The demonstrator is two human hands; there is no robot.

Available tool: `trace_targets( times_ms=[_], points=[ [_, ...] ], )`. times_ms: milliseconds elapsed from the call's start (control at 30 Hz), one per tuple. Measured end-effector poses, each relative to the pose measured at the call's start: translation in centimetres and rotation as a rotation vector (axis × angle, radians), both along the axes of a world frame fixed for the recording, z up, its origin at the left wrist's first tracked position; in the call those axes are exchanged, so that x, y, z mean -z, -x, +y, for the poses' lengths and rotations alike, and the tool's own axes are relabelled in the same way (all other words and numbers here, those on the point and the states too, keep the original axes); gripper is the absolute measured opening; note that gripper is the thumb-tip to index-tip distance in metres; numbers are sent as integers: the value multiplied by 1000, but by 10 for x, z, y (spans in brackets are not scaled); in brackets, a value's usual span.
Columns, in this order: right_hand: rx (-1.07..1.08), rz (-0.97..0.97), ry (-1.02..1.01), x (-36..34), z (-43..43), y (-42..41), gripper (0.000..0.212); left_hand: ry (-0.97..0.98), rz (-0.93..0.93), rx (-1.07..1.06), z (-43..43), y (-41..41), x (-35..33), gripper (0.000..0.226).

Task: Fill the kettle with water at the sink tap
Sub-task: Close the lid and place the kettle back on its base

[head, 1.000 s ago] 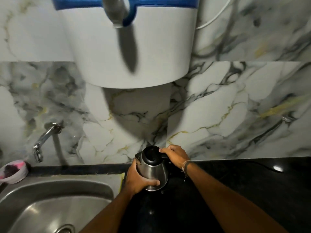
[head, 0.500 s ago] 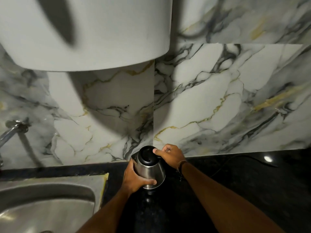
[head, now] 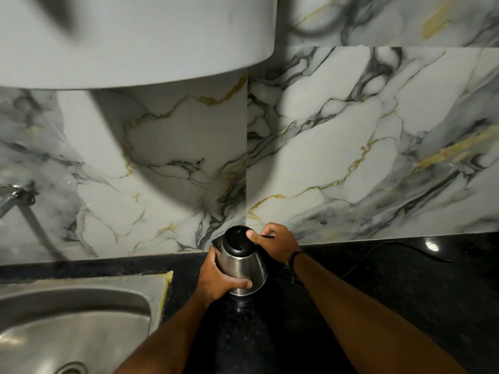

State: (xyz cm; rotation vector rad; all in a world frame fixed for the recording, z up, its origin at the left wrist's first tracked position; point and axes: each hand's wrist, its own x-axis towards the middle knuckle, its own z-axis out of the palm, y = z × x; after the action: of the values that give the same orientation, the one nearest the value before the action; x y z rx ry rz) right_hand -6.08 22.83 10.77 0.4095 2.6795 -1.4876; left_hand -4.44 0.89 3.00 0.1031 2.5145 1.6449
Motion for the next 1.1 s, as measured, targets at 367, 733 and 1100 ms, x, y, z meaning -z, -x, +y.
trace_targets(
  times_ms=[367, 733, 1100],
  points=[
    [-15, 2, 28, 2, 4, -7, 47, 25, -21, 12, 0, -1, 1, 118],
    [-39, 5, 53, 1, 3, -19, 44, 6, -18, -2, 1, -17, 0, 126],
    [-14, -3, 56, 8, 9, -13, 44, -6, -33, 19, 5, -8, 8, 120]
  ],
)
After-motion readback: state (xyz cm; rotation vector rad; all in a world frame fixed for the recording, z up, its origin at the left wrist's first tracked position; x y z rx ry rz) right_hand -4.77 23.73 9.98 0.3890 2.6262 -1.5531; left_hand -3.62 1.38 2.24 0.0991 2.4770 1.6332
